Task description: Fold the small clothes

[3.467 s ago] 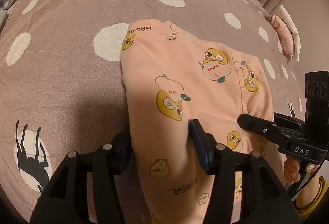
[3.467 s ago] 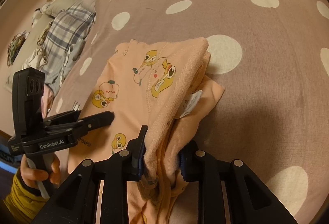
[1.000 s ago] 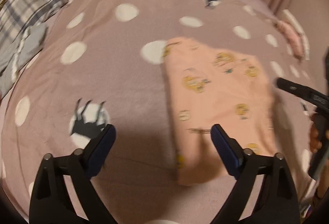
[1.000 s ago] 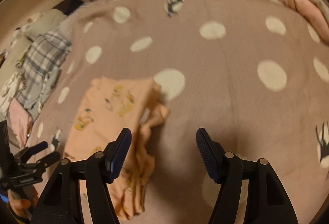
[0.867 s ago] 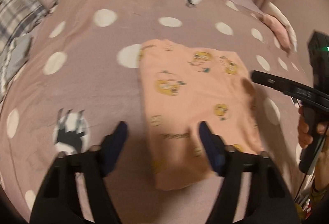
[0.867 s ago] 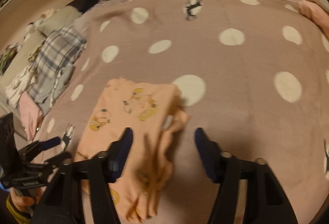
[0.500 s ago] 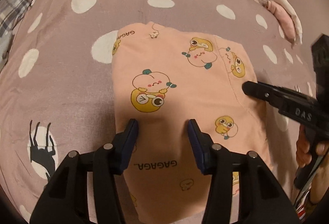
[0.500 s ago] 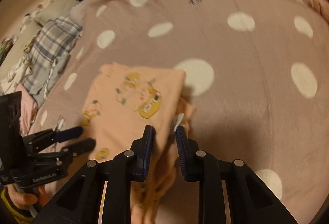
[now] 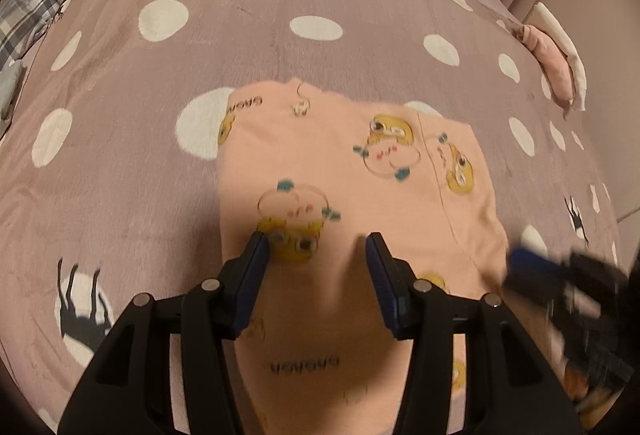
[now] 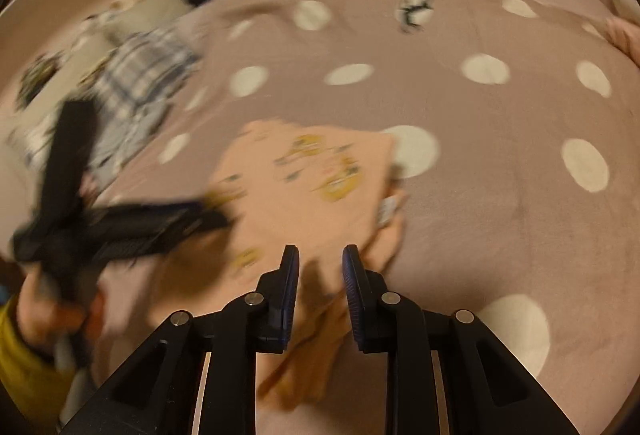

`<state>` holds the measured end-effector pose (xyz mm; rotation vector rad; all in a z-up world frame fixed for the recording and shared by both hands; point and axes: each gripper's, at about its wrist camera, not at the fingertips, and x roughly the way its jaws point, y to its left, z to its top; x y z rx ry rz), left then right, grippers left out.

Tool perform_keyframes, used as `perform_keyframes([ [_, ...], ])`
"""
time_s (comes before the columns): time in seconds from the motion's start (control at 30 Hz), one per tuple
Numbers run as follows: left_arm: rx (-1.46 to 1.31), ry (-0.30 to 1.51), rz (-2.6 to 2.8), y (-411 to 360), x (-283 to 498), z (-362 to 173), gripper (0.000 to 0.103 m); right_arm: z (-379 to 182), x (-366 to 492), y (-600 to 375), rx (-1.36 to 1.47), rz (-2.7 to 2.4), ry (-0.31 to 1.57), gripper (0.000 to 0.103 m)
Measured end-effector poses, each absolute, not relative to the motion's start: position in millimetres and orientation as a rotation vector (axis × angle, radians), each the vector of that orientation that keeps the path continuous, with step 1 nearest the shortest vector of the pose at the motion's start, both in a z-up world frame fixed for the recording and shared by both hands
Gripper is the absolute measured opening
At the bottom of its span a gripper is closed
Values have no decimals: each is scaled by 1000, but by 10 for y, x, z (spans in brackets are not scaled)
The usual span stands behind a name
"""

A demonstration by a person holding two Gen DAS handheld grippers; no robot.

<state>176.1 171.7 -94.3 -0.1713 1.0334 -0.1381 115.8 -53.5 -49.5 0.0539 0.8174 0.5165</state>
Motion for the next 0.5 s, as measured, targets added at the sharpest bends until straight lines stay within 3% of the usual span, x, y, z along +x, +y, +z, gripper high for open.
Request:
perform_keyframes([
  [0.23,-128,1076,-123,1690,1882,-1061,51,-782,1230,-451,-11,511,910,26],
  [0.5,-77,1033,-110,1615,1544,-912,53,-662,1078,-474,-10,532,868,26],
])
